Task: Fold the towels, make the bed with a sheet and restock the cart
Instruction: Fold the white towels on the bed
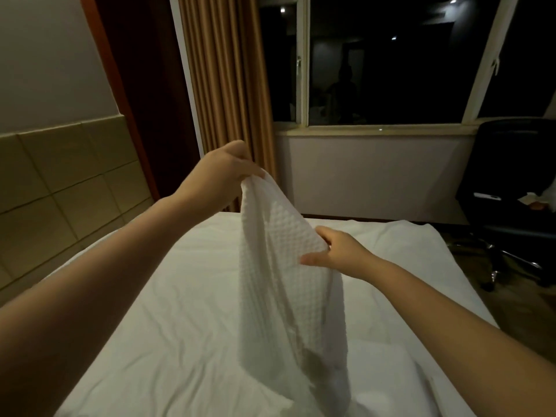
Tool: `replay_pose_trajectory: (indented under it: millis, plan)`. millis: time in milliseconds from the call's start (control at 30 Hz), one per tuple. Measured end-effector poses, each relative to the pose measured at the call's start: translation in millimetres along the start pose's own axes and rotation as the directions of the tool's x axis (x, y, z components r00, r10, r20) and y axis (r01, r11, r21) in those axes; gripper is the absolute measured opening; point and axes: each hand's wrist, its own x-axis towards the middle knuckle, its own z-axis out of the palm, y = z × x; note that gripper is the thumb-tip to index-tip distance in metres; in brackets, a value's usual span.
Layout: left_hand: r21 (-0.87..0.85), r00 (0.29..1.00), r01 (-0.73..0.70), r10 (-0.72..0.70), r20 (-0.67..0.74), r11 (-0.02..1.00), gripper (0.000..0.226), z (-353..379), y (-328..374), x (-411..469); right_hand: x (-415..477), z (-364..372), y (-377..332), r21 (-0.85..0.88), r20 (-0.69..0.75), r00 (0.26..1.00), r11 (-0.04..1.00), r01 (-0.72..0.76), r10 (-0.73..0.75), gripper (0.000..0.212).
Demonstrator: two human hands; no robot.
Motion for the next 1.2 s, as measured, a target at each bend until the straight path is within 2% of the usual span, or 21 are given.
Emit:
replay_pose_trajectory:
  millis: [133,200,367,467,567,667,833,967,1033,1100,1133,1200]
  plan:
    - [0.012,0.997,0.054,-0.053,-0.063,0.998,0.028,4,-13,-7,-15,6,48,-0.143,0.023,0.978,0.969,-0.201,0.207,0.036]
    - [0.011,0.997,0.051,-0.050,-0.065,0.999,0.028,9,-15,-9,-22,9,66,-0.212,-0.014,0.965,0.942,-0.259,0.262,0.036]
    - [-0.001,0.995,0.075,-0.075,-0.064,0.997,0.028,20,-24,-17,-33,13,84,-0.381,-0.216,0.947,0.872,-0.307,0.239,0.020]
    - [0.004,0.987,0.136,-0.135,-0.090,0.991,0.026,20,-38,-23,-39,11,93,-0.357,-0.300,0.929,0.877,-0.322,0.218,0.019]
    - [-0.045,0.974,0.196,-0.200,-0.105,0.980,0.025,17,-47,-32,-41,12,96,-0.229,-0.304,0.922,0.921,-0.316,0.241,0.017]
    - [-0.068,0.963,0.244,-0.250,-0.098,0.967,0.024,16,-58,-44,-41,18,90,-0.126,-0.326,0.923,0.958,-0.258,0.205,0.015]
    - [-0.054,0.938,0.340,-0.343,-0.059,0.939,0.028,19,-84,-62,-38,14,79,0.017,-0.496,0.859,0.990,-0.138,0.128,0.016]
    - [-0.029,0.917,0.399,-0.399,0.002,0.917,0.028,26,-107,-76,-28,-7,64,-0.026,-0.498,0.863,0.994,-0.110,0.083,0.013]
    - [-0.033,0.898,0.440,-0.439,0.033,0.897,0.028,33,-117,-83,-16,-18,55,-0.122,-0.490,0.871,0.986,-0.115,0.040,0.009]
    - [-0.124,0.823,0.568,-0.564,0.066,0.814,0.029,39,-125,-87,-2,-25,45,-0.213,-0.543,0.839,0.973,-0.088,-0.043,0.012]
    - [-0.261,0.738,0.668,-0.665,0.114,0.697,0.029,40,-130,-89,5,-27,39,-0.226,-0.578,0.812,0.972,-0.061,-0.083,0.012]
    - [-0.536,0.561,0.773,-0.760,0.328,0.339,0.026,40,-139,-99,20,-29,27,-0.229,-0.616,0.777,0.973,-0.015,-0.133,0.013]
